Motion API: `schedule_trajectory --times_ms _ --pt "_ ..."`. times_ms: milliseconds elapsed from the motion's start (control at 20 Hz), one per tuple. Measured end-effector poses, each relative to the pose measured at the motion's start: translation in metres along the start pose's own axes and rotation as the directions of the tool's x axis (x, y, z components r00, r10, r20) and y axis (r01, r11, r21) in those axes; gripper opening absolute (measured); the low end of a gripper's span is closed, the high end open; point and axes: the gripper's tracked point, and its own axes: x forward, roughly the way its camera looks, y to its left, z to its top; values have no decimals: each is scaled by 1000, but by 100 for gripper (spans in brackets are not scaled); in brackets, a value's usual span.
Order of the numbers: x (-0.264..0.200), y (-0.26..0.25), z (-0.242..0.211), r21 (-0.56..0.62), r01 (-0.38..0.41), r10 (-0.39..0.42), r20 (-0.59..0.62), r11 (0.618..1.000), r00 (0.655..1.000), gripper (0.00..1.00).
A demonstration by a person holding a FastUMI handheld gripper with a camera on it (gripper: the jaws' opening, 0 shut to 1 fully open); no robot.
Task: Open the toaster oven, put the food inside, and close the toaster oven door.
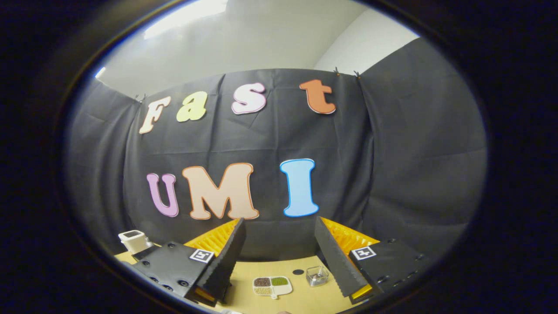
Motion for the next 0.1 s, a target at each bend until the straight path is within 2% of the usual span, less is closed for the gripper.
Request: schedule_trajectory --times_ms 100 --pt "0 -3 6 -1 -12 12 26 1000 1000 98"
